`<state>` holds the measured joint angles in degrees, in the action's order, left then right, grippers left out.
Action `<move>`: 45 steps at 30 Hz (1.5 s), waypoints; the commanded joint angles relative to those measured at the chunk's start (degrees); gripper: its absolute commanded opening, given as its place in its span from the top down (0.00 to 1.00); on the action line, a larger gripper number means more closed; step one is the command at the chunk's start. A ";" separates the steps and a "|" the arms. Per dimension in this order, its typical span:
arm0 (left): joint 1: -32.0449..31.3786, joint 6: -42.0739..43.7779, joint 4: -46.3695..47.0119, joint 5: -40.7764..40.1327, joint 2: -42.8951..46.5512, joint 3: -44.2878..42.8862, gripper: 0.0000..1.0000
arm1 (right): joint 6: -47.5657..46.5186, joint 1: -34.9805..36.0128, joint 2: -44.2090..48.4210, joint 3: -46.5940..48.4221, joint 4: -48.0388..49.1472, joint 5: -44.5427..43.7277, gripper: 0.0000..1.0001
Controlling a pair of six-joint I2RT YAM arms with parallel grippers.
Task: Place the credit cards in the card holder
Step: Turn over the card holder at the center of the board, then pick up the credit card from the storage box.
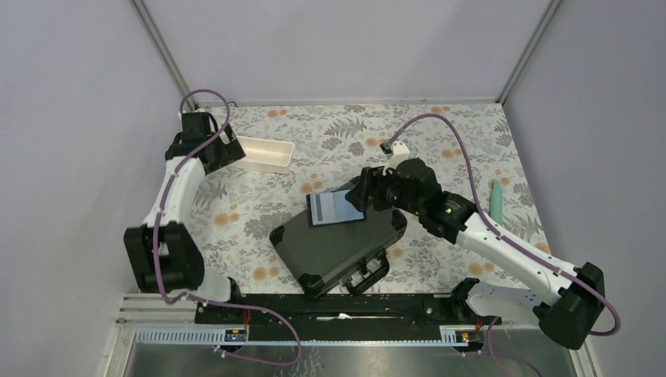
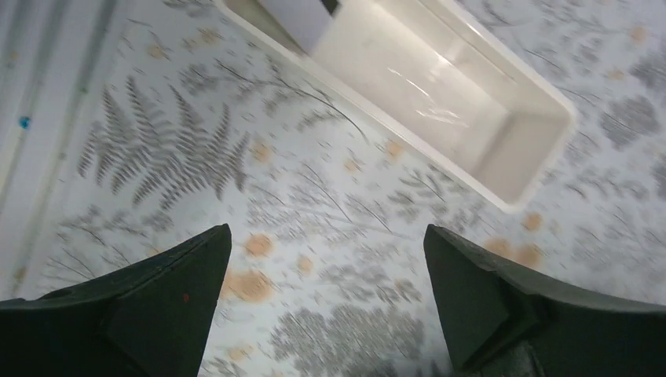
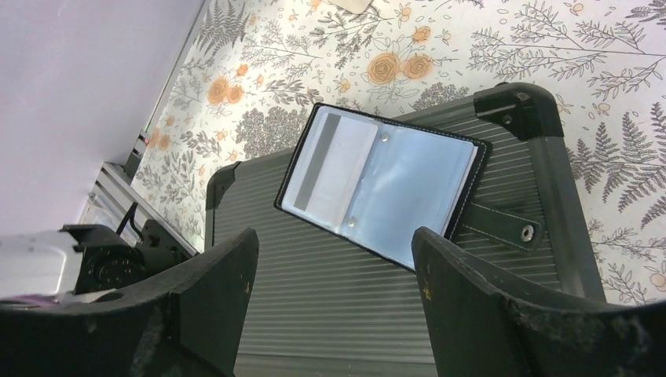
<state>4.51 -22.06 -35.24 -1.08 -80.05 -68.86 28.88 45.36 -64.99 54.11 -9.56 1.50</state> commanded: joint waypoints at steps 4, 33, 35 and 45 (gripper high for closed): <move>5.38 11.16 9.36 -6.44 -12.83 -9.39 0.01 | -4.61 -0.95 4.77 -4.06 2.50 2.13 0.19; 8.67 21.63 4.54 -7.31 -41.40 -34.59 0.08 | 1.74 -1.58 2.49 -7.72 4.93 4.02 0.21; 8.67 21.63 4.25 -7.49 -41.86 -34.80 0.08 | 1.79 -1.53 2.53 -7.78 4.96 4.04 0.21; 8.75 21.63 1.41 -10.55 -44.84 -37.64 0.09 | 2.09 -1.54 2.68 -7.96 4.98 4.04 0.21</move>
<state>12.88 -1.30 -33.36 -8.80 -124.62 -103.70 30.50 44.23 -62.52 46.19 -6.76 4.29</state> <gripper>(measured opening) 0.928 0.793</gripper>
